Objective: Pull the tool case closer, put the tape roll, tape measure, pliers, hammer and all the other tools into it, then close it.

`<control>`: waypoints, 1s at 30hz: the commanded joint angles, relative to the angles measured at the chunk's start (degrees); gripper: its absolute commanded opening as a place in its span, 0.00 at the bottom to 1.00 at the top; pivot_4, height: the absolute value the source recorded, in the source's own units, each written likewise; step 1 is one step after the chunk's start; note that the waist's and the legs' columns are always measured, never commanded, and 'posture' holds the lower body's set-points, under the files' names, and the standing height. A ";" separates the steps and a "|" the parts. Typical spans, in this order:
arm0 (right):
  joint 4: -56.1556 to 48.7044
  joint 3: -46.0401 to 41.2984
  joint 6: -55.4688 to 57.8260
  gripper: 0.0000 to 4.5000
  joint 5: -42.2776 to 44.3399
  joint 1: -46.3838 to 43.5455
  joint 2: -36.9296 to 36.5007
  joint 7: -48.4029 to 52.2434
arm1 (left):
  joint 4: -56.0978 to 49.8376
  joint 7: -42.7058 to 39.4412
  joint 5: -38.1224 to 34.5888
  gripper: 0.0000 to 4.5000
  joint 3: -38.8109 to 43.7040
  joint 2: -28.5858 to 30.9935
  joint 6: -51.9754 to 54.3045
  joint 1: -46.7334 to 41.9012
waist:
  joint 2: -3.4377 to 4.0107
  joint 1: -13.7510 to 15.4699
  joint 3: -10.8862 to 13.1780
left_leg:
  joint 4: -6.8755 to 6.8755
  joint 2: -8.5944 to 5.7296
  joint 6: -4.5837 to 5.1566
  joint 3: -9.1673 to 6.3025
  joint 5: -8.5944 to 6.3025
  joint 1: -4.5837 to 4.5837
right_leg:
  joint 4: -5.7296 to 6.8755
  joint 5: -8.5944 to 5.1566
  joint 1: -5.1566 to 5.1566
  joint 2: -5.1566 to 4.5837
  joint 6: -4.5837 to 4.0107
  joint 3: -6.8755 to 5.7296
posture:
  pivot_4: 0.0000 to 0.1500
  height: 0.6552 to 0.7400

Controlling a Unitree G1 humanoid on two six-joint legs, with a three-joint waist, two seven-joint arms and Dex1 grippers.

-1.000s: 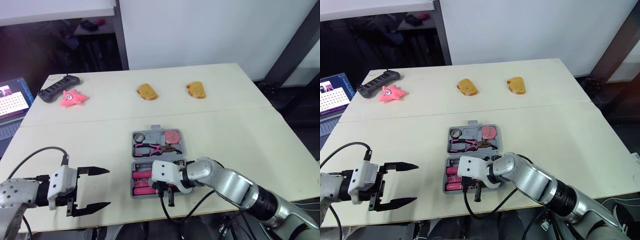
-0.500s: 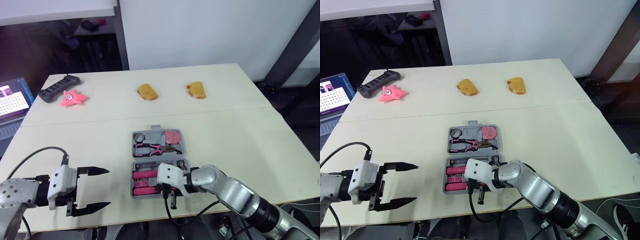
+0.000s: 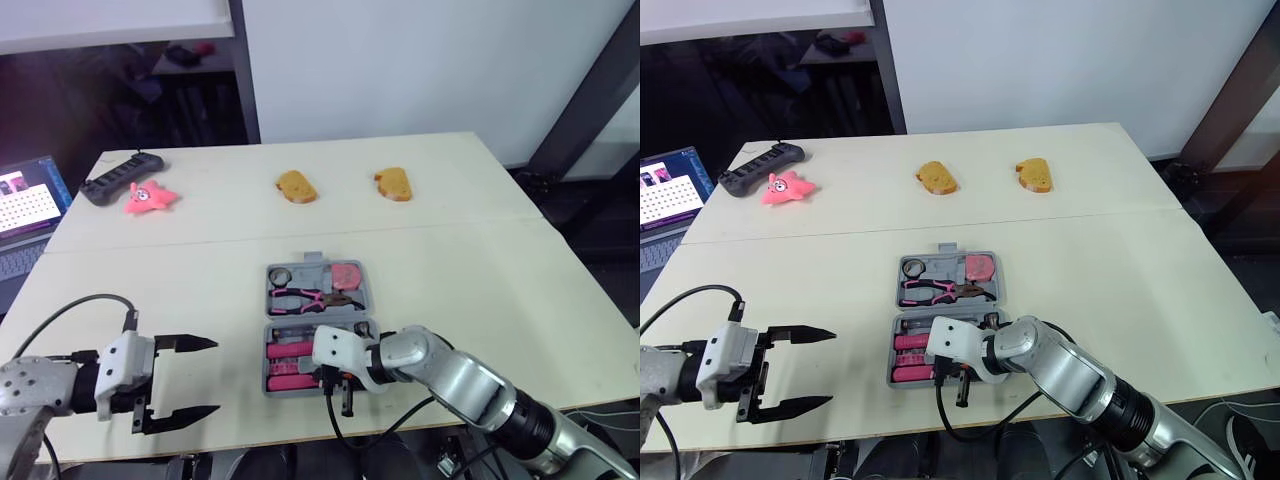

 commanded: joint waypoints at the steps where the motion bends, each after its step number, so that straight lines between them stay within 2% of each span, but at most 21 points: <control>1: -1.35 -4.09 -0.72 0.01 3.59 2.11 1.82 0.94 | 0.41 0.66 0.23 1.00 -0.20 0.73 0.46 -1.25 | 0.00 0.02 0.01 | 0.00 0.00 0.00 -0.01 0.00 -0.01 | 0.00 0.01 -0.01 0.00 0.01 -0.01 | 1.00 0.79; 3: -5.46 -10.76 -3.43 0.01 7.91 2.13 2.96 2.53 | 1.23 1.62 0.55 1.00 -0.84 0.52 1.23 -2.59 | 0.04 0.02 0.09 | 0.00 0.00 0.00 -0.03 0.00 -0.07 | 0.01 0.03 -0.05 0.00 0.06 -0.03 | 1.00 0.79; 6: -9.67 -21.71 -1.60 0.01 15.67 2.31 2.87 4.29 | 2.60 5.00 1.00 1.00 -2.59 -0.19 4.78 -5.92 | 0.18 0.06 0.30 | 0.00 -0.01 -0.01 -0.03 0.01 -0.14 | 0.01 0.07 -0.10 0.00 0.13 -0.03 | 1.00 0.79; 8: -10.68 -25.66 -1.37 0.01 18.31 3.18 0.12 6.22 | 4.07 5.85 0.41 1.00 -3.78 -0.45 7.13 -7.95 | 0.18 0.22 0.30 | 0.01 -0.01 0.00 -0.04 0.01 -0.12 | 0.01 0.08 -0.08 0.01 0.14 -0.03 | 1.00 0.79; 10: -8.75 -31.78 -1.89 0.00 20.61 4.38 -3.21 8.07 | 7.04 8.07 1.54 0.88 -6.07 -1.45 9.86 -11.22 | 0.17 0.38 0.31 | 0.01 -0.02 0.02 -0.07 -0.01 -0.12 | -0.01 0.07 -0.06 0.01 0.15 -0.08 | 1.00 0.79; 11: -4.31 -32.90 -3.43 0.00 17.73 4.26 -5.33 6.60 | 9.62 9.42 3.83 0.81 -8.39 -2.36 9.97 -13.57 | 0.21 0.48 0.35 | 0.00 -0.04 0.03 -0.10 -0.02 -0.12 | -0.03 0.07 -0.02 -0.01 0.15 -0.13 | 1.00 0.79; 14: 6.56 -30.91 -6.96 0.00 9.48 3.01 -9.57 2.46 | 15.76 12.29 9.05 0.49 -13.22 -5.09 8.73 -18.86 | 0.19 0.57 0.36 | 0.03 -0.06 -0.02 -0.02 0.02 -0.10 | 0.01 0.09 -0.02 -0.03 0.15 -0.12 | 1.00 0.79; 15: 9.91 -29.69 -7.15 0.00 7.34 2.42 -10.26 1.28 | 17.92 13.51 10.62 0.35 -14.73 -6.47 8.22 -20.85 | 0.19 0.53 0.37 | 0.03 -0.06 -0.03 0.00 0.02 -0.08 | 0.02 0.09 -0.03 -0.03 0.14 -0.10 | 1.00 0.79; 18: 16.73 -26.39 -9.47 0.00 2.22 0.89 -10.54 -0.57 | 23.26 15.72 14.60 0.04 -18.42 -9.30 6.97 -25.27 | 0.19 0.23 0.38 | 0.01 -0.05 -0.04 0.00 0.04 -0.12 | 0.10 0.09 -0.13 -0.01 0.14 -0.09 | 1.00 0.79; 23: 20.37 -20.96 -10.74 0.00 -1.91 -0.97 -8.44 0.34 | 31.68 18.12 20.05 0.02 -22.87 -12.57 3.96 -30.43 | 0.20 -0.21 0.38 | -0.02 -0.03 -0.09 0.05 0.06 -0.17 | 0.14 0.09 -0.26 -0.04 0.13 -0.07 | 1.00 0.79; 30: 20.46 -14.94 -10.88 0.00 -5.31 -3.77 -3.78 1.96 | 33.67 18.46 24.03 0.02 -28.31 -15.79 3.97 -32.57 | 0.22 0.07 0.35 | 0.00 -0.04 -0.09 0.01 0.06 -0.15 | 0.15 0.10 -0.20 -0.06 0.14 -0.08 | 1.00 0.79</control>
